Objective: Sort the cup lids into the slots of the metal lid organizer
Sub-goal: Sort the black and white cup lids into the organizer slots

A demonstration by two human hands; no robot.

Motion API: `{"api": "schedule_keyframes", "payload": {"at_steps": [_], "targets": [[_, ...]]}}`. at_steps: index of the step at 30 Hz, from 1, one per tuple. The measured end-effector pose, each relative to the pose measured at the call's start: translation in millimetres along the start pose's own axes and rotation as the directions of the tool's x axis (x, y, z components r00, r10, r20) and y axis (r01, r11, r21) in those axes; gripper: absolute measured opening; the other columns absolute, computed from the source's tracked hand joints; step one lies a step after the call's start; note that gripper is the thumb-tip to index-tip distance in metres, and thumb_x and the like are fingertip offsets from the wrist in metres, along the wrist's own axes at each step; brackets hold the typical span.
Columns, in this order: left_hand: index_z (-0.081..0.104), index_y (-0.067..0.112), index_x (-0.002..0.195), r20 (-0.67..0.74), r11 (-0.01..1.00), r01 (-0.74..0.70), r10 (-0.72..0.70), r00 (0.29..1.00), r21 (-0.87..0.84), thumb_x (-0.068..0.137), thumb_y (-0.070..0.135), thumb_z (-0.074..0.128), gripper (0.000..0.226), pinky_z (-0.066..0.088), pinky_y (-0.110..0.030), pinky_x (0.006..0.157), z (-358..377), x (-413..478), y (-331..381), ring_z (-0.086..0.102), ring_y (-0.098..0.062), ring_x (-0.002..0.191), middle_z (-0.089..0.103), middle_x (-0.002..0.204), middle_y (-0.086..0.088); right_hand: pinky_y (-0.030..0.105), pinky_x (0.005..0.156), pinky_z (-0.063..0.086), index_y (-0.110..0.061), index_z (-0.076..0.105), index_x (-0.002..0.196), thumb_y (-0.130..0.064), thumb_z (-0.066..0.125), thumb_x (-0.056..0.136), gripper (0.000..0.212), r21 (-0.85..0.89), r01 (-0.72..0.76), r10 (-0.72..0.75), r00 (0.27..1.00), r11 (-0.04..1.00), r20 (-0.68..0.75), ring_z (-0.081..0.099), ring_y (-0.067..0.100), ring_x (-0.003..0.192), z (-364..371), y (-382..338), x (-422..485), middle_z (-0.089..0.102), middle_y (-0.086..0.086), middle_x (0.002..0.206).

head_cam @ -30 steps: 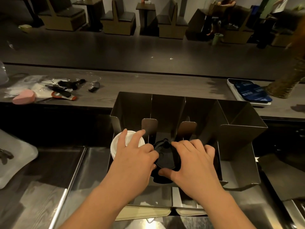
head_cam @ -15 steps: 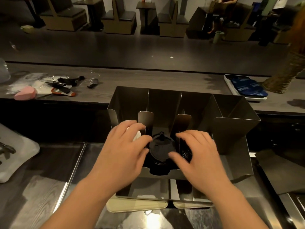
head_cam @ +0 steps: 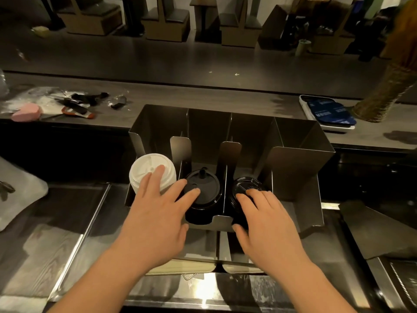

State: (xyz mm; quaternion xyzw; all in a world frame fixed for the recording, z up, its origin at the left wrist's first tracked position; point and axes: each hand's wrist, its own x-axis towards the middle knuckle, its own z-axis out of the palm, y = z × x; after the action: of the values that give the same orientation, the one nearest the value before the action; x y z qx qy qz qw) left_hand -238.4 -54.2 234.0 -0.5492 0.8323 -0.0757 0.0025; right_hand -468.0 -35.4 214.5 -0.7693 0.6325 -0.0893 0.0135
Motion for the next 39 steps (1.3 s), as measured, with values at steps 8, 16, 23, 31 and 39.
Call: {"api": "schedule_keyframes", "payload": {"at_steps": [8, 16, 23, 31, 39], "targets": [[0.056, 0.031, 0.136, 0.019, 0.999, 0.053, -0.053, 0.998, -0.009, 0.075, 0.043, 0.072, 0.064, 0.024, -0.063, 0.115, -5, 0, 4, 0.034, -0.046, 0.14, 0.057, 0.14, -0.006, 0.036, 0.097, 0.048, -0.022, 0.065, 0.123, -0.037, 0.072, 0.084, 0.042, 0.032, 0.079, -0.077, 0.995, 0.996, -0.068, 0.048, 0.018, 0.114, -5, 10, 7, 0.058, -0.003, 0.118], [0.057, 0.035, 0.133, 0.005, 0.995, 0.102, -0.102, 0.995, 0.005, 0.073, 0.038, 0.071, 0.062, 0.034, -0.063, 0.107, -13, 3, 16, 0.041, -0.044, 0.132, 0.058, 0.136, -0.006, 0.035, 0.096, 0.05, -0.023, 0.06, 0.13, -0.041, 0.073, 0.08, 0.054, 0.021, 0.094, -0.094, 0.995, 0.995, -0.018, 0.052, 0.019, 0.117, -12, 9, 13, 0.061, -0.005, 0.123], [0.053, 0.035, 0.139, 0.037, 0.993, 0.111, -0.112, 0.993, 0.031, 0.067, 0.035, 0.067, 0.073, 0.027, -0.068, 0.108, -5, 8, 20, 0.039, -0.048, 0.133, 0.058, 0.136, -0.004, 0.037, 0.097, 0.05, -0.024, 0.063, 0.127, -0.04, 0.078, 0.077, 0.055, 0.003, 0.057, -0.057, 0.998, 0.998, -0.01, 0.053, 0.021, 0.116, -1, 12, 11, 0.064, -0.004, 0.121], [0.046, 0.036, 0.14, 0.032, 0.993, 0.115, -0.114, 0.993, -0.028, 0.076, 0.04, 0.063, 0.066, 0.025, -0.063, 0.113, -10, 4, 14, 0.032, -0.042, 0.139, 0.045, 0.148, -0.006, 0.05, 0.108, 0.035, -0.026, 0.051, 0.136, -0.049, 0.072, 0.077, 0.066, 0.02, -0.005, 0.003, 0.999, 1.0, 0.054, 0.034, 0.023, 0.128, -10, 1, 16, 0.048, -0.001, 0.133], [0.054, 0.016, 0.128, -0.114, 0.967, 0.18, -0.203, 0.973, -0.183, 0.083, 0.033, 0.065, 0.05, 0.05, -0.041, 0.1, -25, -9, -9, 0.052, -0.023, 0.115, 0.056, 0.126, -0.005, 0.037, 0.119, 0.025, -0.028, 0.032, 0.149, -0.052, 0.06, 0.088, 0.071, 0.083, 0.238, -0.246, 0.964, 0.968, 0.098, 0.025, 0.013, 0.139, -21, -62, 35, 0.034, -0.009, 0.148]]}}
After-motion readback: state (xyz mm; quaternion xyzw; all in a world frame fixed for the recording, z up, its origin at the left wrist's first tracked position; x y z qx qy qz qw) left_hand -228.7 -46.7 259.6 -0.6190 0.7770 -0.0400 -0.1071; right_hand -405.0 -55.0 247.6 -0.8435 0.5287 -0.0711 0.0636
